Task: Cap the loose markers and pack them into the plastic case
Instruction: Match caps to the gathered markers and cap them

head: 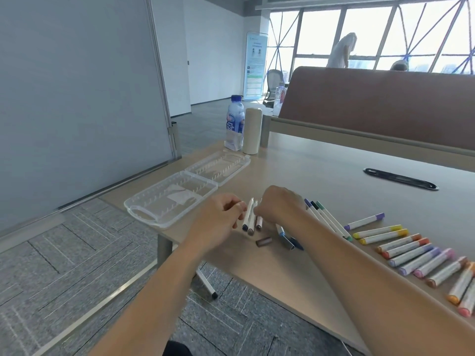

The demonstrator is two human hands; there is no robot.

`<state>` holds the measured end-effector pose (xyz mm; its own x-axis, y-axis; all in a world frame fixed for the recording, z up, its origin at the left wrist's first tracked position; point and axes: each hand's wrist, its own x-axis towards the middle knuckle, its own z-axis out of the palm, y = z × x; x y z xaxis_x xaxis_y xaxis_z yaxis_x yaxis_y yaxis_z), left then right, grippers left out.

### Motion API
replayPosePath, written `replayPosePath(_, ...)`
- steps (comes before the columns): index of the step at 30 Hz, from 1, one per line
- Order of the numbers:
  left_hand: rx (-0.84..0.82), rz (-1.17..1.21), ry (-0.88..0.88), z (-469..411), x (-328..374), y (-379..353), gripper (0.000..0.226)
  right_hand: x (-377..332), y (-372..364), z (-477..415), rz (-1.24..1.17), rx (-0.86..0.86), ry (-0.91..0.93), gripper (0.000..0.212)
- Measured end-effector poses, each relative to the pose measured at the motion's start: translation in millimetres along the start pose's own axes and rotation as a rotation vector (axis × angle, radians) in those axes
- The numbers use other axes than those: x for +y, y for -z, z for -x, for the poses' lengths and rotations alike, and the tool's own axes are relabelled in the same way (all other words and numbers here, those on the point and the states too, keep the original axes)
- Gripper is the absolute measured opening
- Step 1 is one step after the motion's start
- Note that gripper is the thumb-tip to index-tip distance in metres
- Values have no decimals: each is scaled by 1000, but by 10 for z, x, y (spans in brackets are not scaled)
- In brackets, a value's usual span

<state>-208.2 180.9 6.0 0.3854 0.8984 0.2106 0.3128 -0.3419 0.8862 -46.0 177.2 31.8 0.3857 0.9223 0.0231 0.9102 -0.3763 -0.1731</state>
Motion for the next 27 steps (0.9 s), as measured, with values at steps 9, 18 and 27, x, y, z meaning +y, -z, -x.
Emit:
replayPosePath(9, -83, -105, -31, 49, 45, -64, 14, 101, 29, -4, -110, -14, -36, 11)
replayPosePath(18, -166, -565, -96, 91, 218, -321, 15, 616, 348, 334, -603, -13, 0, 34)
replayPosePath(27, -202, -704, -108, 90, 226, -474, 14, 815, 412, 660, -787, 79, 105, 8)
